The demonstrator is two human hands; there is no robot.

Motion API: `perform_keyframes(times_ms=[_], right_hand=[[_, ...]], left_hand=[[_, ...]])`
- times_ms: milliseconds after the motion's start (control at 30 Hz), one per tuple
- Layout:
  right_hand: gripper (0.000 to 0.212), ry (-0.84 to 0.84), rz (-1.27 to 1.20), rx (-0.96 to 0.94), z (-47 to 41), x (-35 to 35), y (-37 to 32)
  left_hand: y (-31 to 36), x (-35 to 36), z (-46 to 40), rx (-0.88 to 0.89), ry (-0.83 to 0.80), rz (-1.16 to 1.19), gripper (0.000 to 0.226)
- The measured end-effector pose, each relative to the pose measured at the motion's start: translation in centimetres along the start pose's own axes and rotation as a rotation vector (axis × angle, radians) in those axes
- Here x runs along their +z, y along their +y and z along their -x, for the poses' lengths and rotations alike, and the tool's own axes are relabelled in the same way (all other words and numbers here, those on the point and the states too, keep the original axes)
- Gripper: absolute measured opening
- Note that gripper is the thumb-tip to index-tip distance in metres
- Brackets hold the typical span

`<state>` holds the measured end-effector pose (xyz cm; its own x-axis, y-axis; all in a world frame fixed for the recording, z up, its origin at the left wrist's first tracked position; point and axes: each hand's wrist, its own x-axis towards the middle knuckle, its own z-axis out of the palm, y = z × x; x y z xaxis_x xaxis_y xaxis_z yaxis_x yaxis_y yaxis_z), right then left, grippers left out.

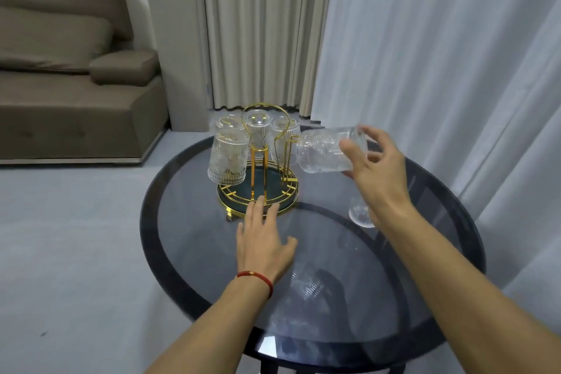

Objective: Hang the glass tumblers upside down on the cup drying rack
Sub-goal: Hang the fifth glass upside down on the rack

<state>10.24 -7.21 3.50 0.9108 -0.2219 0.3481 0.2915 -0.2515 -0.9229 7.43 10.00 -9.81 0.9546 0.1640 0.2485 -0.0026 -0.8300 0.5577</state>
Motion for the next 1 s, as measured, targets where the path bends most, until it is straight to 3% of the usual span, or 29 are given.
perform_keyframes(times_ms=[267,400,1000], right_hand=[[0.058,-0.125,0.326,-0.210,-5.0,4.4,-4.5],[0.060,-0.212,0.469,-0.223,-6.0,7.0,-4.3],[0.075,-0.290,0.628,-0.233,-5.2,9.8,1.2]], left_hand=[[-0.7,1.8,-0.1,0.028,-0.041,-0.152,0.080],[-0.7,1.9,-0.1,0.023,-0.023,-0.142,0.080],[-0.6,2.4,-0.1,0.031,-0.003,-0.157,0.078]])
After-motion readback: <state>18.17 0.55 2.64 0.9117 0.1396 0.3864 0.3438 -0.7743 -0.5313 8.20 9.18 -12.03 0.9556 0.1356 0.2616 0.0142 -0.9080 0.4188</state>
